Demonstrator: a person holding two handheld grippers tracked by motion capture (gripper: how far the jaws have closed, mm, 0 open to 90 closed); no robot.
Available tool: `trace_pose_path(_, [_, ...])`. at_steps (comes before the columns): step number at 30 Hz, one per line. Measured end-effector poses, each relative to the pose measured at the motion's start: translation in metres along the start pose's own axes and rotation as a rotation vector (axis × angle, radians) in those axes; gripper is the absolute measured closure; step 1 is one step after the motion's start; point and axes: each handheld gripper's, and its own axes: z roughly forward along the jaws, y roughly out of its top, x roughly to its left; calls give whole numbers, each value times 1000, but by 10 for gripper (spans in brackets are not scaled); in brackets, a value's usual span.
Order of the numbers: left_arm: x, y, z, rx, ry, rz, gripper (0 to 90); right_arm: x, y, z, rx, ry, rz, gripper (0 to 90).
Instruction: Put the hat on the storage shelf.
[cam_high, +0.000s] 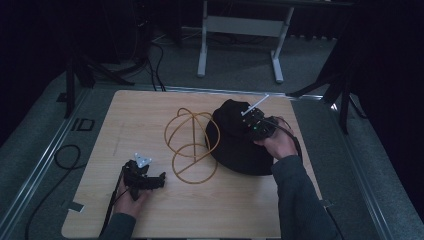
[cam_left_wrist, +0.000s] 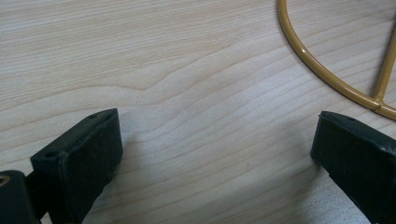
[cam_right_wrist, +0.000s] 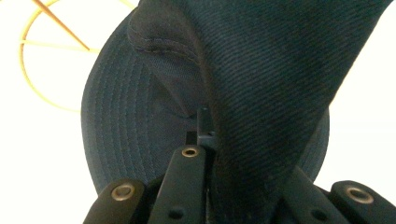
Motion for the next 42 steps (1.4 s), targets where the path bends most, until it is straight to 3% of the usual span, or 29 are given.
trace_pose_path(8, [0,0,0,-1,0,-2,24,-2,1,-10,-33,12,6,874])
trace_pose_path(18, [0,0,0,-1,0,-2,24,-5,-2,-21,-36,15,-3,874])
trace_pose_path(42, [0,0,0,3,0,1,24,-21,-8,-57,-58,-22,6,874])
